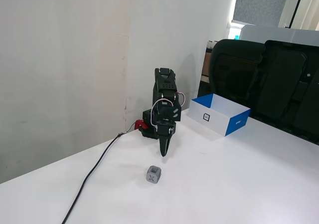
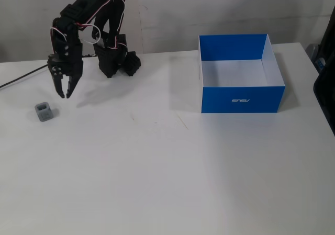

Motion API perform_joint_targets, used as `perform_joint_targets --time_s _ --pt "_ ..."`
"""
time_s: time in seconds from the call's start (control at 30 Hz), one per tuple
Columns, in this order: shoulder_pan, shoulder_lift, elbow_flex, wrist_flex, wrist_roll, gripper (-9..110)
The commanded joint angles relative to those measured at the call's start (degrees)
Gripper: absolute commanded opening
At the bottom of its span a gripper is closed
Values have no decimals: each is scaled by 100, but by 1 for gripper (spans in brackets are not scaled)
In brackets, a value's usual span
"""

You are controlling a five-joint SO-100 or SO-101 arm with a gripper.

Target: Grasp the gray block and put it in the box.

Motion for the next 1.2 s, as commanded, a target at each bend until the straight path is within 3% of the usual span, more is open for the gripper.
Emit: perform_joint_targets --time_s 0.0,0.13,0.4,0.5,1.17 --pt "-141 -9 -536 -88 -26 1" --pt "-264 -9 -650 -26 -9 17" --pt "-492 -202 -976 158 -79 7" --pt "-519 -519 -1160 237 -88 14" --pt "-659 -1969 -2171 211 -343 22"
